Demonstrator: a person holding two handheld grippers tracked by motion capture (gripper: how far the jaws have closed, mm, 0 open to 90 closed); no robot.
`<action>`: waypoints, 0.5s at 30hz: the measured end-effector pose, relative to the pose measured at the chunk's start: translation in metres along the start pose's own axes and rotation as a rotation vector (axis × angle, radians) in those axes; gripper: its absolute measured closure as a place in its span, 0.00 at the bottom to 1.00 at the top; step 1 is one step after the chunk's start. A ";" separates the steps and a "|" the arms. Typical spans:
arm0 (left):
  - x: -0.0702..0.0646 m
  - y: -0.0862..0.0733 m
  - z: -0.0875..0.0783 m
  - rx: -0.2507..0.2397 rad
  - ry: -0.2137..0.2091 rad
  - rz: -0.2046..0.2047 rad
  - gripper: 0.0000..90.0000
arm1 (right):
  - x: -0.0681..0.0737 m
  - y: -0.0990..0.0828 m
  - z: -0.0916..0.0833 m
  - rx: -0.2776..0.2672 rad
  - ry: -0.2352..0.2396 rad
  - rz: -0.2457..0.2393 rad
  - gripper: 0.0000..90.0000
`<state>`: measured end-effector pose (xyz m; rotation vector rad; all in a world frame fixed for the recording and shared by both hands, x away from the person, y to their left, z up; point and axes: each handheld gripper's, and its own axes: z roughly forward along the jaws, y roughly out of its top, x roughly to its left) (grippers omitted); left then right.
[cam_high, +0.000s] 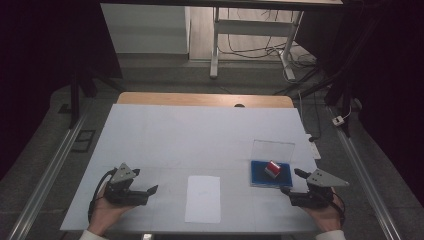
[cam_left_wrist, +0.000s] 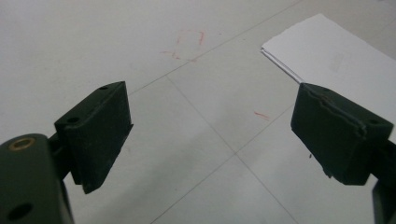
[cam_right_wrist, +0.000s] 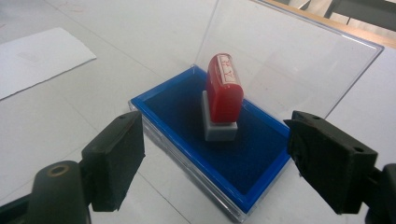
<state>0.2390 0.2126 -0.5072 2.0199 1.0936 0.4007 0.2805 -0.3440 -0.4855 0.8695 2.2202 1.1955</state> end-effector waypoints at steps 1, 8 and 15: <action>0.001 0.000 0.000 0.000 0.002 0.001 0.14 | 0.000 0.000 0.000 0.000 0.000 0.000 0.22; 0.000 0.001 -0.005 -0.025 0.014 -0.003 0.14 | 0.001 0.004 -0.002 -0.009 0.013 0.006 0.24; 0.001 0.000 -0.006 -0.027 0.018 -0.001 0.14 | 0.001 0.005 0.001 -0.005 0.022 0.009 0.25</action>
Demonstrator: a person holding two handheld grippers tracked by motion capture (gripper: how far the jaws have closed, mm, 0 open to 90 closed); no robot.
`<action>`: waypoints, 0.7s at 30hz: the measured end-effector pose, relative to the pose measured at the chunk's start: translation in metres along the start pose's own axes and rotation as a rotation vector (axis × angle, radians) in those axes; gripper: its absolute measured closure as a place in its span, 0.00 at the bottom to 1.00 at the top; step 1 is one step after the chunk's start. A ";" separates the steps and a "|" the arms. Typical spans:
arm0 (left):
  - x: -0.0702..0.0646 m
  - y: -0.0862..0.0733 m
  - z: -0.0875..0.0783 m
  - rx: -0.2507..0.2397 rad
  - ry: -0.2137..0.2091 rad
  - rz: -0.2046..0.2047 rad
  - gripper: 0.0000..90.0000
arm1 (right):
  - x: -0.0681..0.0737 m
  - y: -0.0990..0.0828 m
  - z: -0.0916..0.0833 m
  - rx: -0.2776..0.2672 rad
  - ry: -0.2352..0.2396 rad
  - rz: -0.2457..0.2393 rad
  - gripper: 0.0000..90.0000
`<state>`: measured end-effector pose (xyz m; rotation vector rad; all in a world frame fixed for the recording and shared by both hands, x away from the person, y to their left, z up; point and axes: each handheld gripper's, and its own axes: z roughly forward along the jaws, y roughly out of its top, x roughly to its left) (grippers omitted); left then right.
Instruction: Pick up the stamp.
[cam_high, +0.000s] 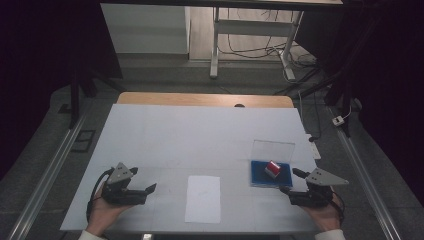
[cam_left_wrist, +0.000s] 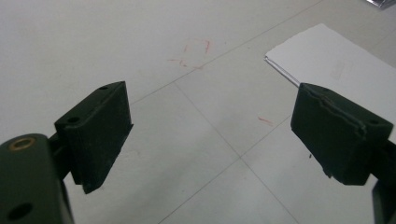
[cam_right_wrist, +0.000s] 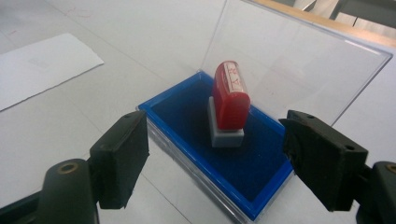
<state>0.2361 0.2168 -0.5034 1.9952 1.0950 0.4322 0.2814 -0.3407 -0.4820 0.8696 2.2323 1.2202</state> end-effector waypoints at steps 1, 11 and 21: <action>0.001 -0.001 0.000 0.001 -0.001 -0.001 0.14 | 0.000 0.000 0.001 0.001 0.000 0.002 0.25; 0.003 -0.004 -0.005 -0.007 -0.003 0.000 0.14 | -0.002 0.003 0.003 0.022 -0.004 -0.001 0.29; -0.002 0.000 -0.001 0.012 -0.019 0.025 0.15 | 0.000 0.014 -0.007 0.025 -0.010 -0.018 0.32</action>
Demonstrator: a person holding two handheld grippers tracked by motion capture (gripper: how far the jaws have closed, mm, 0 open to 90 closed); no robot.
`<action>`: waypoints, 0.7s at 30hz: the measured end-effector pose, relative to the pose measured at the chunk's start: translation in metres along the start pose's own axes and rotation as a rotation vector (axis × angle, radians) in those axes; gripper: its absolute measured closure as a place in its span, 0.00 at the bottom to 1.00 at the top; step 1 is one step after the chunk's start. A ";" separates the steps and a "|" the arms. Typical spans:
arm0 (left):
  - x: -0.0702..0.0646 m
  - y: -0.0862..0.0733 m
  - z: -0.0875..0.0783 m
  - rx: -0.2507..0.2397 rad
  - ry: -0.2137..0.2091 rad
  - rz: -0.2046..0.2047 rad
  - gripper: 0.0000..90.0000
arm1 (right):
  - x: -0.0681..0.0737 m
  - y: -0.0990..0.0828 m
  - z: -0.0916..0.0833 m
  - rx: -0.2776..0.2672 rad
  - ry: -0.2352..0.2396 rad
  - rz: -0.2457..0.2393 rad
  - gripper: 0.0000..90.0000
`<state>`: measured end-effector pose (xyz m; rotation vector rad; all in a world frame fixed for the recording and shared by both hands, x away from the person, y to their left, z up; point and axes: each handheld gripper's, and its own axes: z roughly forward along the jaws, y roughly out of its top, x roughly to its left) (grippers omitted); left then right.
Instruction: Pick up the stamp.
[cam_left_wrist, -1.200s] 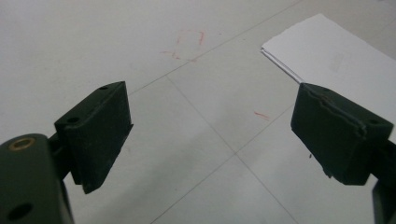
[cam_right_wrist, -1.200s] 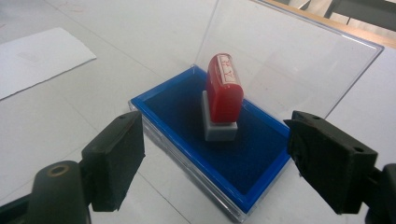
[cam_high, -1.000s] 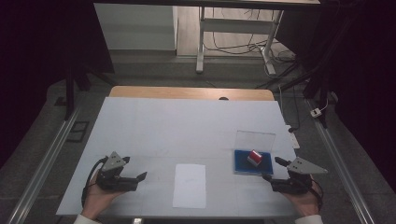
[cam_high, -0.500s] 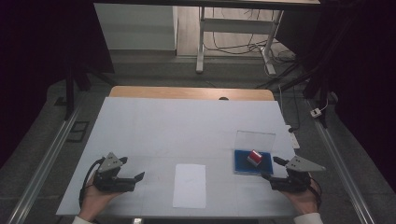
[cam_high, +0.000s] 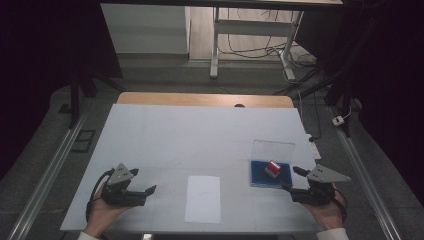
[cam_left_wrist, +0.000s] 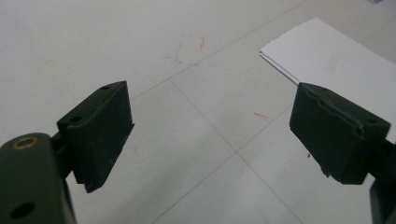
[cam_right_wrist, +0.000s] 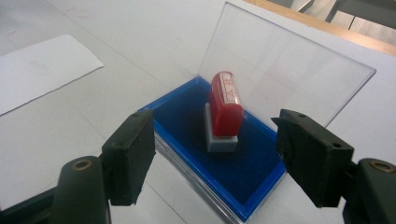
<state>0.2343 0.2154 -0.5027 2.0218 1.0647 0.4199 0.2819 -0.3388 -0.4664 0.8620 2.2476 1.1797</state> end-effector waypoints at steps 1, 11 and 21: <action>-0.001 0.000 0.001 0.003 0.001 0.005 0.15 | 0.000 0.002 -0.001 0.001 0.001 -0.002 0.33; -0.001 0.001 0.005 0.016 -0.005 0.008 0.16 | -0.004 0.031 0.005 0.045 0.025 -0.028 0.33; 0.001 -0.001 0.006 0.018 -0.004 -0.002 0.16 | -0.010 0.065 0.029 0.145 0.052 -0.023 0.33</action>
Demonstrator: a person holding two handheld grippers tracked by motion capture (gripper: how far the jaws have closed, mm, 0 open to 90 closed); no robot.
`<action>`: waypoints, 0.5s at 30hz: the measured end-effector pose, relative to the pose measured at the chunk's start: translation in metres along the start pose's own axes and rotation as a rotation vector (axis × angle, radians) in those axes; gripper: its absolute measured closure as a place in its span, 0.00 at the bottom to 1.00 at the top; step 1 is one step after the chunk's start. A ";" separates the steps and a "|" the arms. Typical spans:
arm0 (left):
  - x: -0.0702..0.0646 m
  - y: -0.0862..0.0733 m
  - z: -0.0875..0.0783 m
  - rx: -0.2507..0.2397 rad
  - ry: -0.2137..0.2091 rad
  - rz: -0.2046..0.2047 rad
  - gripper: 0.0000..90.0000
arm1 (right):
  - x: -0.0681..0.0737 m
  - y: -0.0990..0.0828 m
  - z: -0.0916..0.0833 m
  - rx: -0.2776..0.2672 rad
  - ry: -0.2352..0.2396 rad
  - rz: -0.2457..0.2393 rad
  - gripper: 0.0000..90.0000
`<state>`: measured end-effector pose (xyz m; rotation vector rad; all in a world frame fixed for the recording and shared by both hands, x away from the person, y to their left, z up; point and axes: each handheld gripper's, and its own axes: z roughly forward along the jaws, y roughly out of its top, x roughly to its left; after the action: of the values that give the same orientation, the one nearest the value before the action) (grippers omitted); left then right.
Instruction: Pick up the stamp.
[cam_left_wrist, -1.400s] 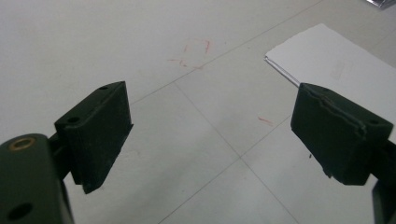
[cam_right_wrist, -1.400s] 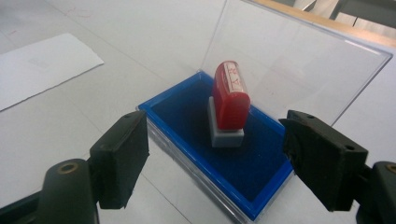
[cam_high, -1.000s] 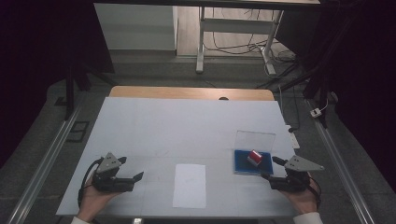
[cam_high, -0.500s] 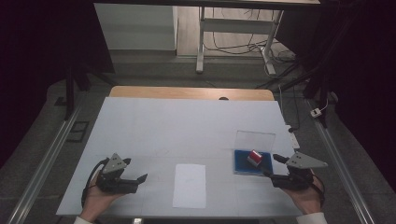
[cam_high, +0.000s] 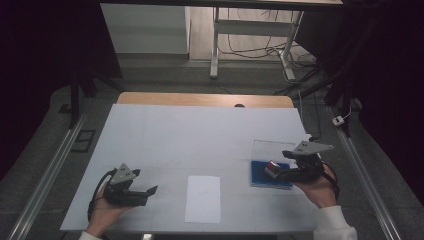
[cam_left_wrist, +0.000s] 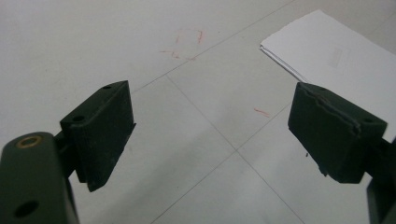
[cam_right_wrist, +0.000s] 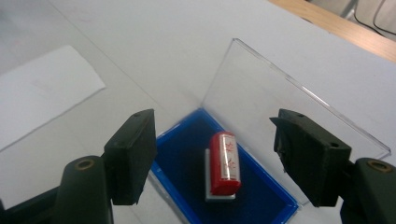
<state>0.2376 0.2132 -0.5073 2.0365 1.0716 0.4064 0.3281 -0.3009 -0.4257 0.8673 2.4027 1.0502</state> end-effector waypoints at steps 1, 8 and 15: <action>-0.001 0.000 0.000 0.000 -0.001 0.002 0.16 | 0.000 0.001 0.002 0.012 -0.005 0.003 0.33; -0.002 -0.002 0.002 0.006 0.005 0.004 0.16 | -0.004 -0.001 0.018 0.100 0.012 0.013 0.34; -0.004 -0.002 0.006 0.019 0.006 0.015 0.16 | -0.009 -0.002 0.029 0.138 -0.005 0.008 0.41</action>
<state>0.2374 0.2084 -0.5123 2.0628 1.0678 0.4116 0.3503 -0.2931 -0.4450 0.9242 2.4935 0.8922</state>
